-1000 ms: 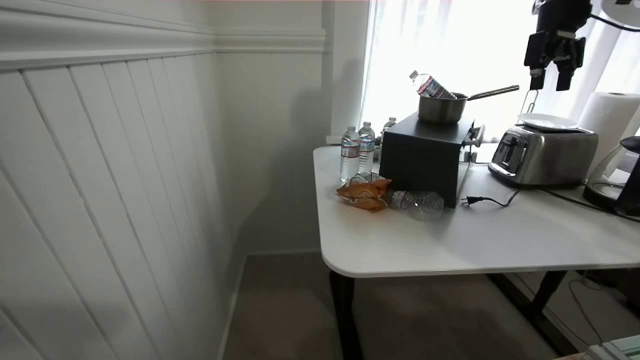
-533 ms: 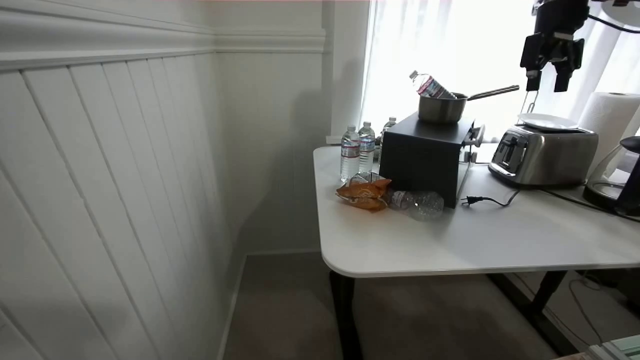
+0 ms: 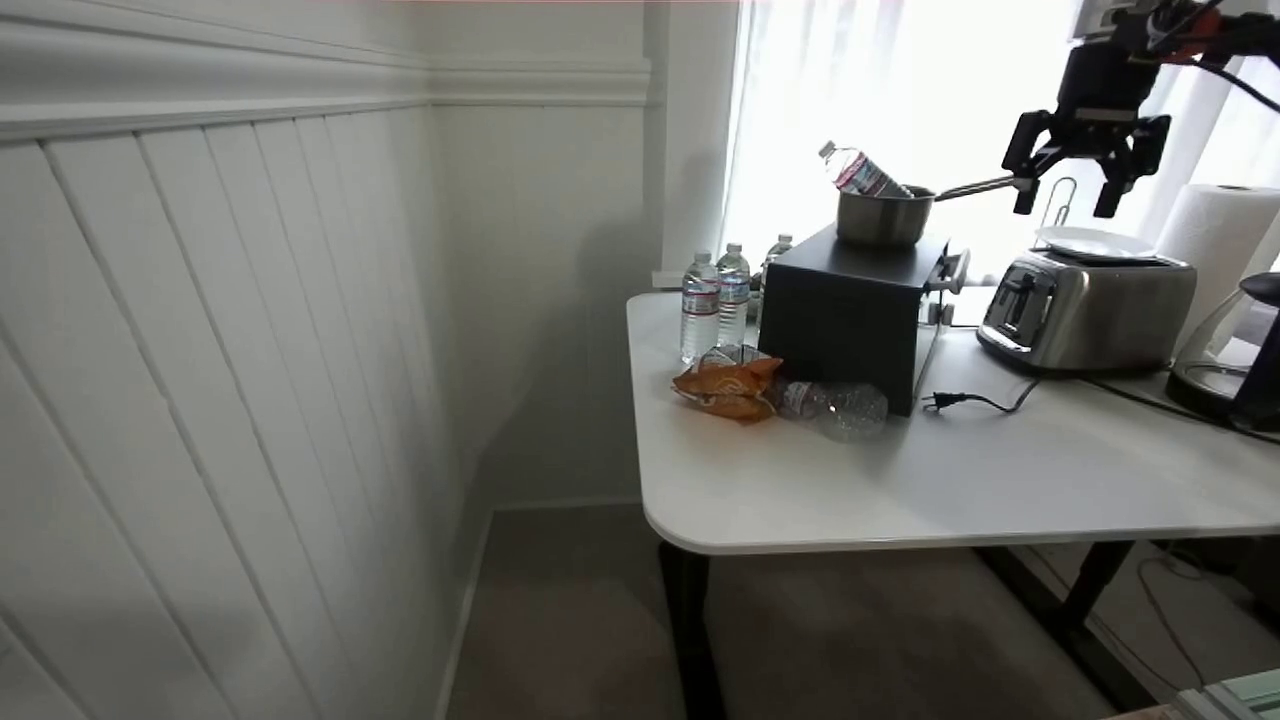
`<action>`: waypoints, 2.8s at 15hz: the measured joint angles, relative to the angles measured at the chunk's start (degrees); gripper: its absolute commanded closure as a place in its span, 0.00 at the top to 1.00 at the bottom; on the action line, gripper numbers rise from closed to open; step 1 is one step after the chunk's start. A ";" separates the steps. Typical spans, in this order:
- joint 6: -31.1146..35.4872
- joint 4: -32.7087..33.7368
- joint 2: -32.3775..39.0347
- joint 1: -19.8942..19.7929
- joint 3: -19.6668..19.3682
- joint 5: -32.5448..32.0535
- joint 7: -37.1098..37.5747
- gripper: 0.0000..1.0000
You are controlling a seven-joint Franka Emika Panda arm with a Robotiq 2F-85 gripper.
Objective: Open the toaster oven.
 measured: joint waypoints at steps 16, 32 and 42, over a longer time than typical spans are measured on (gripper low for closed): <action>28.78 -9.68 3.97 -5.50 -0.31 -0.04 8.70 1.00; 38.24 -6.02 14.47 -4.35 -0.79 12.74 8.66 1.00; 38.24 -4.86 17.76 -3.89 -1.67 15.64 7.80 1.00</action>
